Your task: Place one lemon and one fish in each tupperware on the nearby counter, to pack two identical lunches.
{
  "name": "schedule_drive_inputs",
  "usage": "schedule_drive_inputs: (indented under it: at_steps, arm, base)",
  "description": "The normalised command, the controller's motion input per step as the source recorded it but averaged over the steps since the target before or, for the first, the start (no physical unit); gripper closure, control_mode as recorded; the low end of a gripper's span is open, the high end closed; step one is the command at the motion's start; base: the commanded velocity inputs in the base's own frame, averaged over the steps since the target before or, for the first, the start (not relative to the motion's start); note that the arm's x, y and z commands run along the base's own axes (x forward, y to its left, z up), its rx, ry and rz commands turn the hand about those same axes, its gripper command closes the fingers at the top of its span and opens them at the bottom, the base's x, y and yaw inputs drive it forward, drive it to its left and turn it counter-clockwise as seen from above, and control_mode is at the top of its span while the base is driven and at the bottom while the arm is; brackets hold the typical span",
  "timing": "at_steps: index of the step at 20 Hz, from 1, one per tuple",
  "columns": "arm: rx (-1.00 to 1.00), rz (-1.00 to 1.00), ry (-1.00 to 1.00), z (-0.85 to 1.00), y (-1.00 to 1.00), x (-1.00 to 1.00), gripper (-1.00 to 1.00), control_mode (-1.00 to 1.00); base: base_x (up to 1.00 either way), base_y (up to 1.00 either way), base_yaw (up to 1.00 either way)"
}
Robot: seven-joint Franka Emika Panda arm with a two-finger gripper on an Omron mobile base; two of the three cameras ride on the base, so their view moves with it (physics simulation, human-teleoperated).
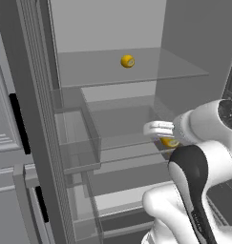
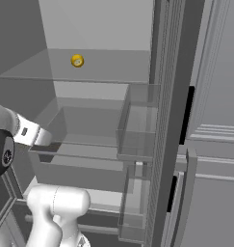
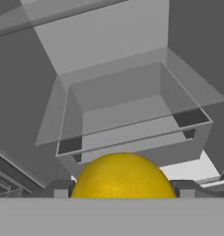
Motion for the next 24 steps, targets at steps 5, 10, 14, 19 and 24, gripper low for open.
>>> schedule_drive_inputs:
  at_steps: [5, 10, 14, 19, 24]
  arm:
    - [0.00, 0.00, 0.00, -0.07, -0.23, -0.74, 1.00, 1.00]
    - [0.00, 0.00, 0.00, 0.00, 0.00, 0.00, 1.00, 1.00]
    - [0.00, 0.00, 0.00, 0.00, 0.00, 0.00, 1.00, 1.00]
    - [0.00, 0.00, 0.00, 0.00, 0.00, 0.00, 1.00, 1.00]
    - [0.00, 0.00, 0.00, 0.00, 0.00, 0.00, 1.00, 1.00]
  base:
    - [-0.18, -0.02, 0.00]
    - [-0.99, -0.01, 0.00]
    - [-1.00, 0.00, 0.00]
    - [-1.00, -0.35, -0.20]
    - [-0.48, -0.62, -0.52]
